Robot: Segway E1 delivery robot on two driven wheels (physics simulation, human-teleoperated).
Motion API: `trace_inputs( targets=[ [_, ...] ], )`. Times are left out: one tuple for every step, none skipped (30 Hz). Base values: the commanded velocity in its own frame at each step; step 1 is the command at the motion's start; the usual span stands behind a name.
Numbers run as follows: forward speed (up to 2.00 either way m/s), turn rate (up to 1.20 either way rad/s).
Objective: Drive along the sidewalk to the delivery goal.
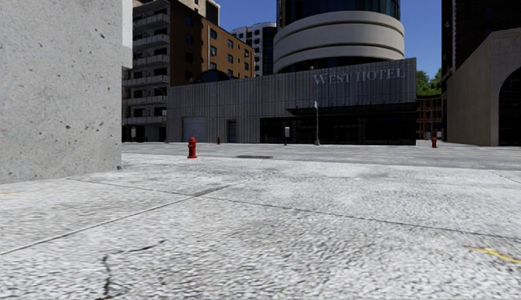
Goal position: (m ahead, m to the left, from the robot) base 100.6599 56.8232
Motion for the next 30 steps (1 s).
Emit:
trace_inputs(
  targets=[
    [2.0, 0.0],
    [2.0, 0.01],
    [2.0, 0.06],
    [2.0, 0.09],
    [2.0, 0.09],
    [2.0, 0.13],
    [2.0, 0.16],
    [2.0, 0.17],
    [2.0, 0.18],
    [2.0, 0.18],
    [2.0, 0.18],
    [2.0, 0.19],
    [2.0, 0.2],
    [2.0, 0.2],
    [2.0, 0.2],
    [2.0, 0.21],
    [2.0, 0.21],
    [2.0, 0.21],
    [2.0, 0.21],
    [2.0, 0.21],
    [2.0, 0.21],
    [2.0, 0.21],
    [2.0, 0.21],
    [2.0, 0.21],
    [2.0, 0.21],
    [2.0, 0.21],
    [2.0, 0.21],
    [2.0, 0.21],
    [2.0, 0.21],
    [2.0, 0.21]
  ],
)
